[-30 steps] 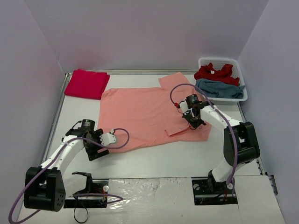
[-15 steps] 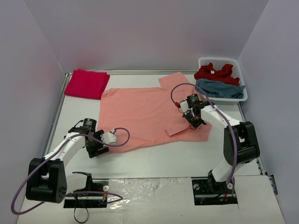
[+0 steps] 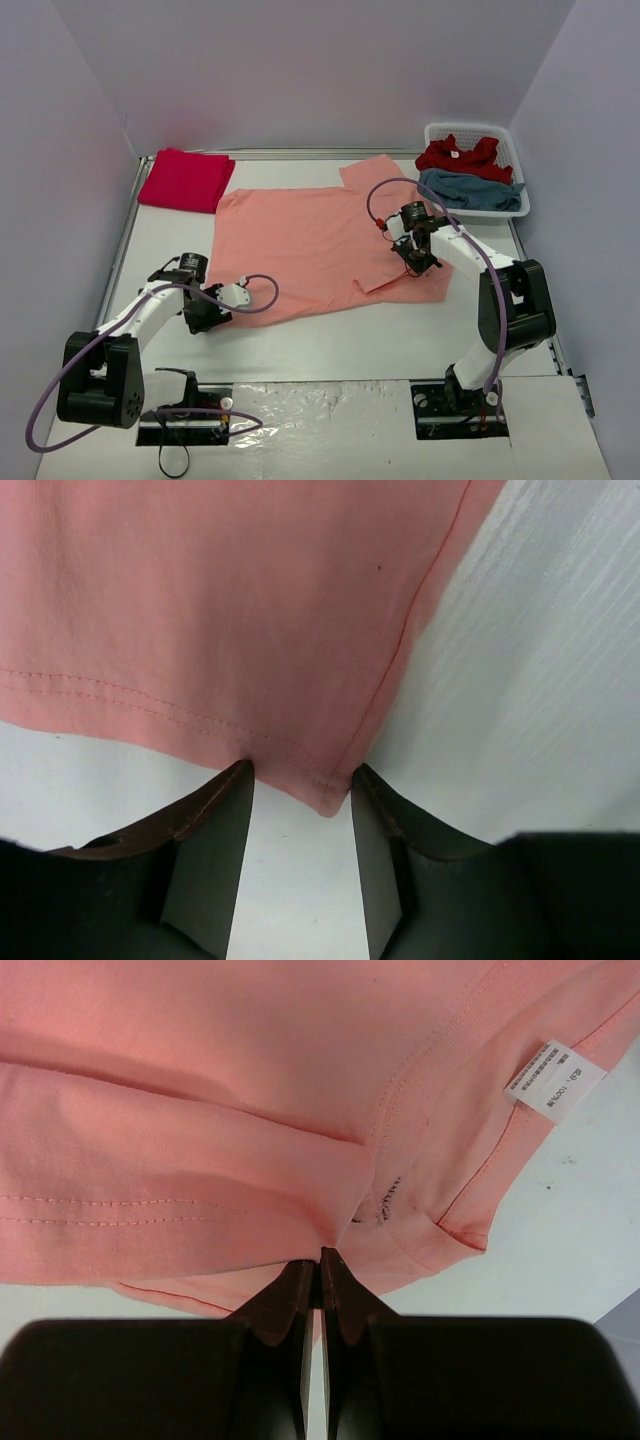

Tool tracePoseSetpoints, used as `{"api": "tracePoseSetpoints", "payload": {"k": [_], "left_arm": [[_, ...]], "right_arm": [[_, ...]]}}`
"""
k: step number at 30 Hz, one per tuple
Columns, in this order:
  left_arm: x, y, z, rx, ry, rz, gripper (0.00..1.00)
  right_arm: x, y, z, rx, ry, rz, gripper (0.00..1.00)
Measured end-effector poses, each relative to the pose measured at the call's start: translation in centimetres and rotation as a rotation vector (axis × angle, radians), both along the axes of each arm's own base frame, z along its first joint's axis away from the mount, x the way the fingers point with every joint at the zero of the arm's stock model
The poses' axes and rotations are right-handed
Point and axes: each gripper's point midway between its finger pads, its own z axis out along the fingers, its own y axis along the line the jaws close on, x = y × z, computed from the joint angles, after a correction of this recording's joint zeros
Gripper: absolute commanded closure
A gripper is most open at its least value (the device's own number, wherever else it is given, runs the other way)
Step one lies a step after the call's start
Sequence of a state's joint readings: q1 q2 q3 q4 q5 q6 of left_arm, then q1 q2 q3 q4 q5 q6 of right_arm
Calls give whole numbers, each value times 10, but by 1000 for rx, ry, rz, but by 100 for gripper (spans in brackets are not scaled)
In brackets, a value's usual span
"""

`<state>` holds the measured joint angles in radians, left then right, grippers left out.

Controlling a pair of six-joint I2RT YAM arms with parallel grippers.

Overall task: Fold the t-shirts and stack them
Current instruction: Grap the side of the flattened tshirt closest away from the robot with both arms

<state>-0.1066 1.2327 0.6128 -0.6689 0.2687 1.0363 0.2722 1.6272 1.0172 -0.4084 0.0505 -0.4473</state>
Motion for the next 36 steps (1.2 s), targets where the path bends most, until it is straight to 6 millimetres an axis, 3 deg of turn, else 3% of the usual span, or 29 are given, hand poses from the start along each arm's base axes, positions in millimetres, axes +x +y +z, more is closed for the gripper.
{"api": "tracePoseSetpoints", "payload": {"k": [12, 15, 17, 19, 36], "left_arm": [[-1, 0, 0, 3, 12, -5, 64], [0, 1, 0, 6, 7, -1, 72], [2, 1, 0, 8, 3, 5, 87], [3, 2, -1, 10, 3, 13, 92], [25, -2, 18, -9, -8, 96, 96]], "right_arm": [[1, -3, 0, 3, 0, -11, 100], [1, -3, 0, 3, 0, -12, 100], [1, -3, 0, 3, 0, -12, 100], [1, -4, 1, 4, -2, -15, 100], [2, -9, 42, 29, -114, -15, 100]]}}
